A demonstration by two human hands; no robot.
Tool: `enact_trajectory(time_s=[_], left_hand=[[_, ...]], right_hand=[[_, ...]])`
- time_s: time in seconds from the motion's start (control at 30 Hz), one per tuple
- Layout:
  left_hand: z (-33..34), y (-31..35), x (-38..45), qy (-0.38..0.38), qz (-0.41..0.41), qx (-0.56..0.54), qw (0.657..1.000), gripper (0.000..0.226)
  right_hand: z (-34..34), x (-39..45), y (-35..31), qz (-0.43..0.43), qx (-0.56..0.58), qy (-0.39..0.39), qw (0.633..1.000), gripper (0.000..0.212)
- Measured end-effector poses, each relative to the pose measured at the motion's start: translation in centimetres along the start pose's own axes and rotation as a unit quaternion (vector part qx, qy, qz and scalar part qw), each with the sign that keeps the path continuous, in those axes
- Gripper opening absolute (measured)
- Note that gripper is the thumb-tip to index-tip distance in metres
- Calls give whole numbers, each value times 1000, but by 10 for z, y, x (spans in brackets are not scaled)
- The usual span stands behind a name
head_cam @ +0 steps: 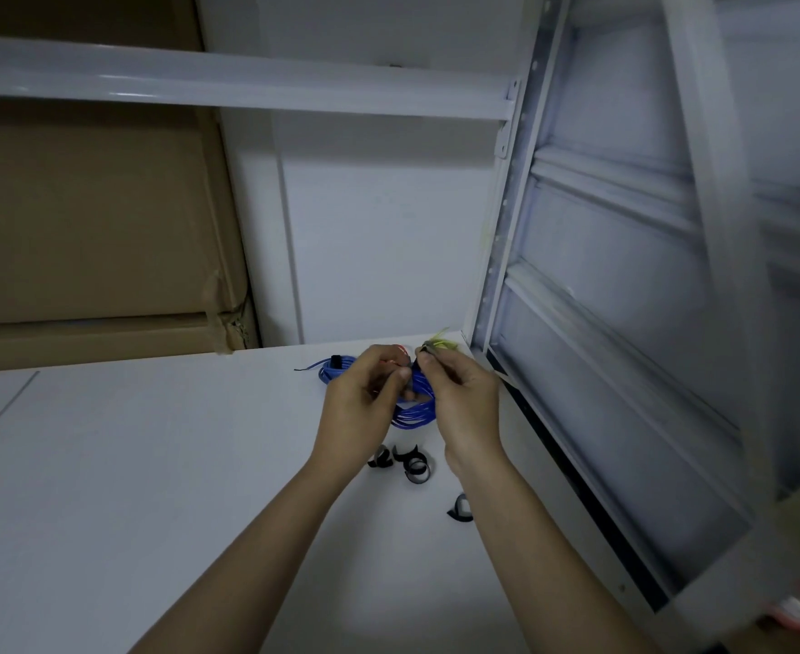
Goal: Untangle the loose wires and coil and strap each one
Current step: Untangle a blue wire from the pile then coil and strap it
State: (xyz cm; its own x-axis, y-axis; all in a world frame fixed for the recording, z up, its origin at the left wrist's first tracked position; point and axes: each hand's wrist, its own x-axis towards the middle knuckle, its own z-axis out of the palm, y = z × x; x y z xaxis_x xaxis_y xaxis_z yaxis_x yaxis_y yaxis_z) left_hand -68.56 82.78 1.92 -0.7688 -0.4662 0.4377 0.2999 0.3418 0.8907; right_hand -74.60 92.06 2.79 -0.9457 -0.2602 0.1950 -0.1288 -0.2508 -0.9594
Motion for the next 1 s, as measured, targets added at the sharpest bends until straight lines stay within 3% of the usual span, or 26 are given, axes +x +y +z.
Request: enact_trajectory(time_s=[0.23, 0.47, 0.63, 0.83, 1.0], left_hand=[[2, -4, -1, 15, 48, 106, 993, 14], [1, -6, 1, 4, 110, 171, 979, 13], [0, -2, 4, 6, 36, 139, 990, 15], [1, 1, 5, -4, -47, 79, 996, 8], [-6, 8, 9, 3, -107, -2, 994, 38]], right_hand=[[3, -1, 0, -21, 9, 28, 999, 25], [-3, 12, -3, 26, -56, 32, 998, 20], [-5, 9, -5, -56, -106, -26, 992, 33], [-8, -1, 3, -93, -90, -2, 992, 35], [-11, -4, 7, -120, -100, -19, 988, 27]])
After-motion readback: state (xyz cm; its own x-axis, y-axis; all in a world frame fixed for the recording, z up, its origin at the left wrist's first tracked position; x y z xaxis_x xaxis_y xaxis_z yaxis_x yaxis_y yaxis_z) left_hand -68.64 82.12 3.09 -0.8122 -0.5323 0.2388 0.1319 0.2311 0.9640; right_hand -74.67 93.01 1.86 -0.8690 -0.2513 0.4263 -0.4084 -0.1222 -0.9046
